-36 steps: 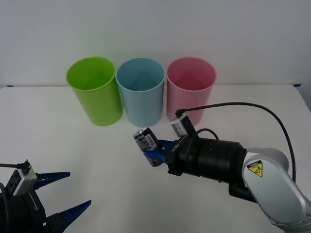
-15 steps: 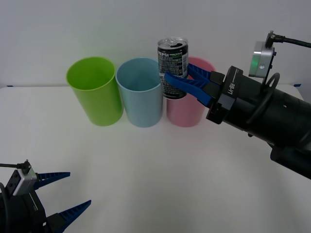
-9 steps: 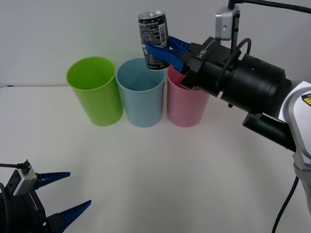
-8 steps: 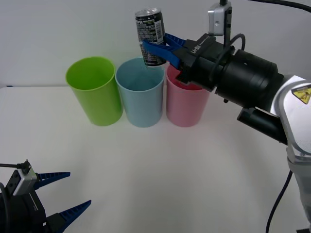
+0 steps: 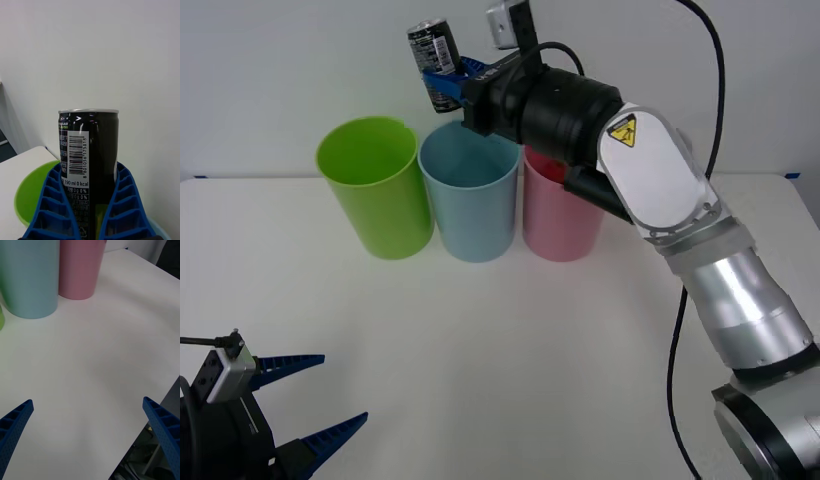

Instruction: Put cans in the blue bin and PET bottles in the pink bin and trash in the green bin.

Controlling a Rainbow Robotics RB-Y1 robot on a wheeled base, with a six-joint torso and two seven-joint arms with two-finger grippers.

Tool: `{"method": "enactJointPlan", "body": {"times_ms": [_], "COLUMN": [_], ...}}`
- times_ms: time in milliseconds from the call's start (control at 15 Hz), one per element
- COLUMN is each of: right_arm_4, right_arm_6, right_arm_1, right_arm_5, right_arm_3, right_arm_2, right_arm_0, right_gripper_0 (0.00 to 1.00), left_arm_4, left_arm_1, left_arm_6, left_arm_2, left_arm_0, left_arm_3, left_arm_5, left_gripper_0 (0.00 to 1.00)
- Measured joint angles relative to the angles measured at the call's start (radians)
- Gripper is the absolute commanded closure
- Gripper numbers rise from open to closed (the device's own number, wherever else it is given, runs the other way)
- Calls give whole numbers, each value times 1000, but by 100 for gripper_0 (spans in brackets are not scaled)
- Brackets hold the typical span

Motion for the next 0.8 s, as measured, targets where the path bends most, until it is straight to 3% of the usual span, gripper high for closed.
{"method": "enactJointPlan", "body": {"times_ms": [333,800], "right_arm_4": [159,175], "right_arm_6": [1,18], "right_arm_1": [0,-20], "right_arm_5": [49,47], "right_arm_3": [158,173], "right_arm_2": [57,80], "right_arm_0": [-73,-51], "right_gripper_0": [100,100], "left_arm_4": [0,0], "left_arm_1": [0,0], "left_arm_6": [0,0], "left_arm_2": [0,0], "left_arm_0": [0,0], "left_arm_3": [0,0], "left_arm_5": [0,0], "left_gripper_0": [0,0]}}
